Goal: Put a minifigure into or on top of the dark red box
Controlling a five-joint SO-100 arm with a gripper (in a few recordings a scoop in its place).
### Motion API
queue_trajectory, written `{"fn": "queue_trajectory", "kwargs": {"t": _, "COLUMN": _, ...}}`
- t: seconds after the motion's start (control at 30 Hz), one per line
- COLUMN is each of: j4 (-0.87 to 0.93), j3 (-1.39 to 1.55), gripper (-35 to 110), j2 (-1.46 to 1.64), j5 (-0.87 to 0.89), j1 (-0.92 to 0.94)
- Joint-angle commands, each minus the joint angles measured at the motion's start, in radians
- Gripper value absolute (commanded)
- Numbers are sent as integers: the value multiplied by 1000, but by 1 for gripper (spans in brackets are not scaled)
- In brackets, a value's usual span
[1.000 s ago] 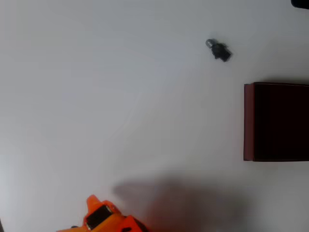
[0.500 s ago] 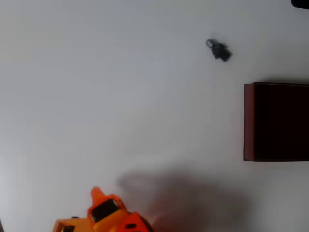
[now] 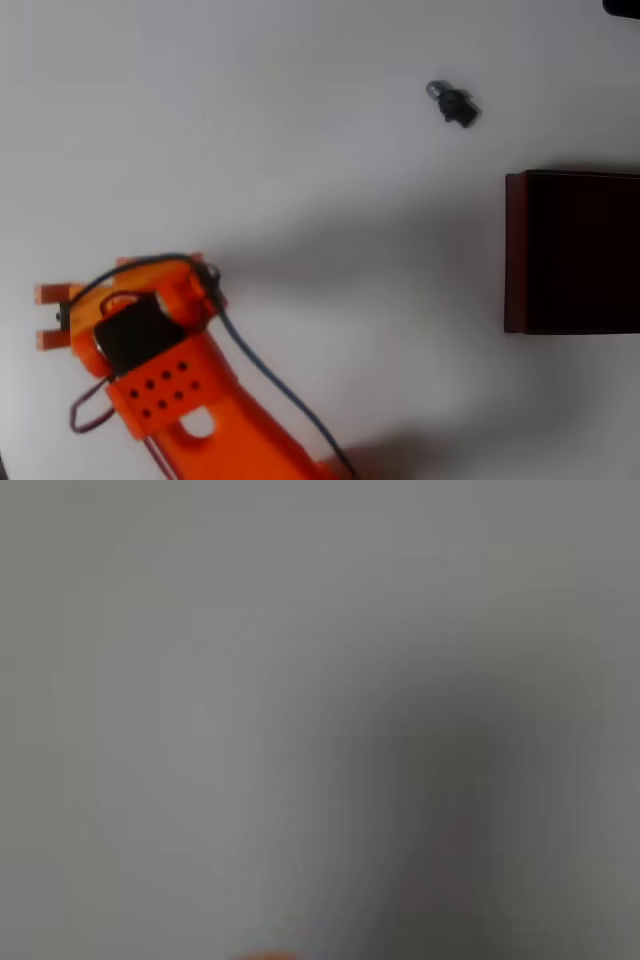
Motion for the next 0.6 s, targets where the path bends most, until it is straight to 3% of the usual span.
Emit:
{"fn": "queue_trajectory", "kwargs": {"t": 0.0, "j4": 25, "j3": -83, "gripper": 0, "j2": 52, "j5": 63, "j1": 92}}
{"fn": "queue_trajectory", "kwargs": {"t": 0.57, "j4": 38, "j3": -252, "gripper": 9, "j2": 61, "j5": 86, "j1": 531}}
